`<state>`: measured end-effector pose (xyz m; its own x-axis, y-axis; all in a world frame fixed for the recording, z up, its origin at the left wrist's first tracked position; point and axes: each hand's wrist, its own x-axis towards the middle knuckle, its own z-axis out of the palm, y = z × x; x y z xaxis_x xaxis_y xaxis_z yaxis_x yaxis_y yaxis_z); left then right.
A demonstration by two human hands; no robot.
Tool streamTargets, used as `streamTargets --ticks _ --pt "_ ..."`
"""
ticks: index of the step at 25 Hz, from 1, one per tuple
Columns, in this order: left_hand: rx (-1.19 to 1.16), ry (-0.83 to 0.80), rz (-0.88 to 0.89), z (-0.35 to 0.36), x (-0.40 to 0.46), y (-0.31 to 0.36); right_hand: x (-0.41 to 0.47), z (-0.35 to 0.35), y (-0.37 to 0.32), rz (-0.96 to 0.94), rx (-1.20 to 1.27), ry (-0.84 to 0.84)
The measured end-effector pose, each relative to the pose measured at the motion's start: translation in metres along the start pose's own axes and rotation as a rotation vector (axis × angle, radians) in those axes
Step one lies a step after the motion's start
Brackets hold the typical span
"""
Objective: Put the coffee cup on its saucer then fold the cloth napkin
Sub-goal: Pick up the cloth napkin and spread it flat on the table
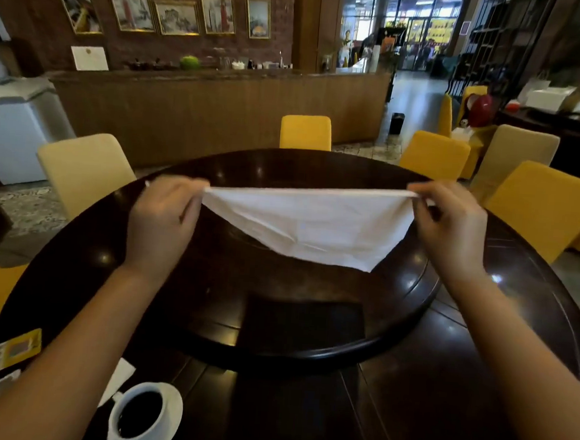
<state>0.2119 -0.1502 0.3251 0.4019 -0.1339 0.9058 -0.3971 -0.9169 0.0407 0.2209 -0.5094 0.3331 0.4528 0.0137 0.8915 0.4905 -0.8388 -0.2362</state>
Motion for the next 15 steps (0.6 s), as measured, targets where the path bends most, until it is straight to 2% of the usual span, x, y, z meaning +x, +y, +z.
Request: streamTargets --ticks 4,9,11,15 --pt "-0.066 -0.225 -0.035 0.008 -0.125 0.015 -0.115 0.000 0.019 0.023 0.072 -0.267" --pt "-0.150 -0.656 0.013 0.015 -0.249 0.042 -0.254 -0.006 0.028 0.193 -0.003 -0.669" --pt "-0.188 -0.798 0.028 0.010 -0.279 0.047 -0.291 -0.011 0.025 0.248 -0.012 -0.757" --pt "-0.253 -1.027 -0.091 0.002 -0.327 0.053 -0.342 -0.019 0.011 0.296 -0.039 -0.918"
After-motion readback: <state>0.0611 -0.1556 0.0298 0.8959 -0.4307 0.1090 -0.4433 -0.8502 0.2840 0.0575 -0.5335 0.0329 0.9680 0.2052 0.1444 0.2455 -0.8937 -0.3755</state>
